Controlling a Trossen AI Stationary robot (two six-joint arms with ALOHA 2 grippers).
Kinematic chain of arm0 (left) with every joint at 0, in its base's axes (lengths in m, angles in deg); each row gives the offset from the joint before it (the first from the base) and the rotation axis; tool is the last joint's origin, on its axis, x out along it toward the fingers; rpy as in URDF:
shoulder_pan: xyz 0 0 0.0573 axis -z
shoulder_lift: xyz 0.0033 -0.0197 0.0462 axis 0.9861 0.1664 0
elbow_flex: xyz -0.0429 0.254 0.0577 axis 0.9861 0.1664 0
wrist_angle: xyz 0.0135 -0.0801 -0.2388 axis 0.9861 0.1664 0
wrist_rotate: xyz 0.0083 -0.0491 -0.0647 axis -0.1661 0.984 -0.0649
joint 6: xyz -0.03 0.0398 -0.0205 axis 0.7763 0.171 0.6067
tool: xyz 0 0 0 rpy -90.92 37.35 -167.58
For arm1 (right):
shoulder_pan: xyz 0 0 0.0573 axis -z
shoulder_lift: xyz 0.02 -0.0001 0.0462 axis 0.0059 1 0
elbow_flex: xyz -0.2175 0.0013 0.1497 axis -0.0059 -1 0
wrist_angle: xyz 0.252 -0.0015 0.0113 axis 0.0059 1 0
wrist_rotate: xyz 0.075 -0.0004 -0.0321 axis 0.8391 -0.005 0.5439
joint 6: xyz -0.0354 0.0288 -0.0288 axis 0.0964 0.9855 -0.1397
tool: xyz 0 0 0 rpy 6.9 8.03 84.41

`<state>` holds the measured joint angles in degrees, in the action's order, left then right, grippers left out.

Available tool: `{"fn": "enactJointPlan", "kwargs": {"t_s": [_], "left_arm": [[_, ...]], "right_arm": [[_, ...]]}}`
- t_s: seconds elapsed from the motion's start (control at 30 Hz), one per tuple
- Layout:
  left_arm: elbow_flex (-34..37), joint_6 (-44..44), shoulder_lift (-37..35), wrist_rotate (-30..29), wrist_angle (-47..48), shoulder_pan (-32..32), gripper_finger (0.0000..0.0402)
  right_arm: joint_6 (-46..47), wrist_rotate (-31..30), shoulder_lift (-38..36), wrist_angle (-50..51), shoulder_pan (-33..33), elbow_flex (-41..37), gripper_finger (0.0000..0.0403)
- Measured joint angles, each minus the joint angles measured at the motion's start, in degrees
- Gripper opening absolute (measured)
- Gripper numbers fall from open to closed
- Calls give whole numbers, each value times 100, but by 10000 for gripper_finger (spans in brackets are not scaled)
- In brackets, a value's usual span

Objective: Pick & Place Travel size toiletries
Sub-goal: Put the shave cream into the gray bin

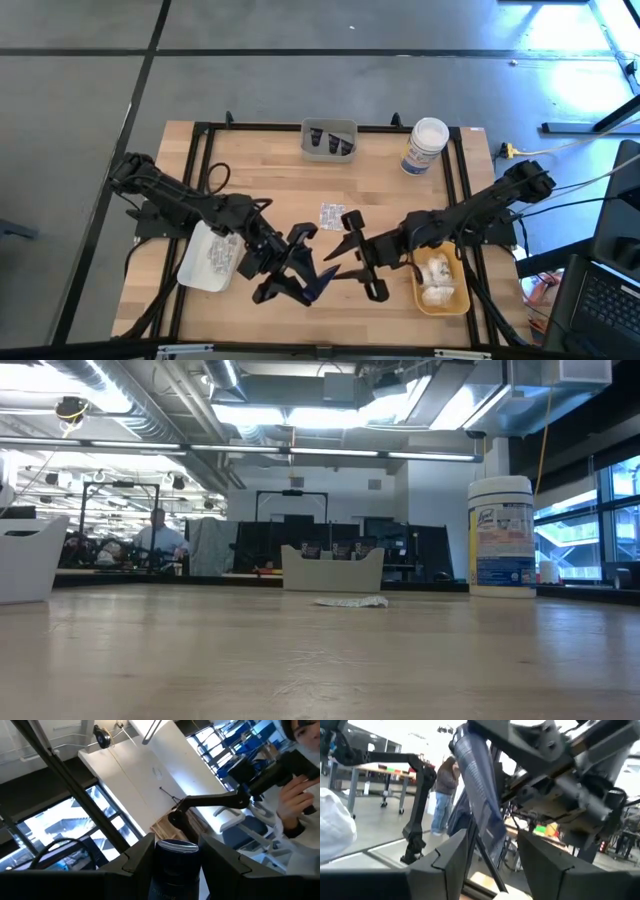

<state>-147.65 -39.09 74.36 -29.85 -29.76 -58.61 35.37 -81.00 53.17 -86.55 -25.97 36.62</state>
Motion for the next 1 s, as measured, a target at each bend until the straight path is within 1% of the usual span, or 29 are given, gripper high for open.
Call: {"fn": "enactJointPlan", "kwargs": {"t_s": [0.13, 0.37, 0.63, 0.73, 0.87, 1.0], "left_arm": [[0, 209, 0, 287, 0, -27, 143], [0, 168, 2, 275, 123, -23, 143], [0, 131, 2, 274, 188, -20, 143], [0, 119, 2, 271, 243, -20, 143], [0, 116, 2, 268, 264, -20, 143], [0, 116, 2, 259, 264, -23, 143]], "right_arm": [[-1, -33, 2, 222, -2, 47, 161], [25, -2, -4, 194, -5, 47, 129], [23, -1, -7, 173, -7, 49, 125], [23, 9, -9, 174, -7, 49, 117], [21, 24, -9, 174, -9, 49, 90], [19, 24, -9, 176, -9, 49, 48]]}}
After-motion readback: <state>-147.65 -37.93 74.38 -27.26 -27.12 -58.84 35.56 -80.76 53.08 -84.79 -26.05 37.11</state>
